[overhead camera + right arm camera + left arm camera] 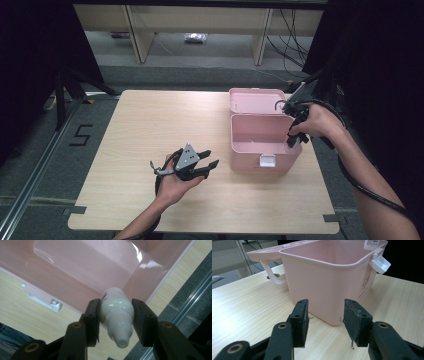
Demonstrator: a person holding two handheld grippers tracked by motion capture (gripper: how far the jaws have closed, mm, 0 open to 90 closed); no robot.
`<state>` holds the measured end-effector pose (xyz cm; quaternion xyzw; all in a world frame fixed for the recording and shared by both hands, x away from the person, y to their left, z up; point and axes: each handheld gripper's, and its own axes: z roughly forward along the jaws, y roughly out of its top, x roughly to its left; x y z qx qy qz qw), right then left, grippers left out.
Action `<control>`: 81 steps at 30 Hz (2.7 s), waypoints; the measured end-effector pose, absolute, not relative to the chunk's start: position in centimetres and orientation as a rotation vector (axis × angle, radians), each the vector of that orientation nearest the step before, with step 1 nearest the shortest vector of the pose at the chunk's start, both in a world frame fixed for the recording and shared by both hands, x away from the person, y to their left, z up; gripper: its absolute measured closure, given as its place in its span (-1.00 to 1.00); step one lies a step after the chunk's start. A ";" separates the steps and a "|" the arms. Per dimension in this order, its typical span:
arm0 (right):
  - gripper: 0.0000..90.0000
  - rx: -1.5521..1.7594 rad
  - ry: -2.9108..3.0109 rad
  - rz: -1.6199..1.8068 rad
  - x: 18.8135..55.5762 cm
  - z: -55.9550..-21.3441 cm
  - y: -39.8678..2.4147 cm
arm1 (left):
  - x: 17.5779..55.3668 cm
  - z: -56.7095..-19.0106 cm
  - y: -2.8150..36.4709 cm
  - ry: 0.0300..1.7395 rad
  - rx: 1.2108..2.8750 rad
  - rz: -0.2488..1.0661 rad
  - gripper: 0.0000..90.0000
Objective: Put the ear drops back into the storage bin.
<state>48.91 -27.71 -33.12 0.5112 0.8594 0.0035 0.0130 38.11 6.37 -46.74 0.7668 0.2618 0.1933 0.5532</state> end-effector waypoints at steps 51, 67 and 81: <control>0.35 1.594 2.702 -0.017 49.7 -35.7 -27.5 | 38.1 -46.9 6.4 0.622 1.811 0.454 0.22; 0.35 1.577 2.690 -0.017 49.8 -36.4 -27.5 | 38.1 -46.8 6.2 0.618 1.813 0.453 0.22; 0.35 1.596 2.690 -0.026 49.9 -36.6 -27.4 | 38.1 -46.9 6.3 0.616 1.803 0.447 0.22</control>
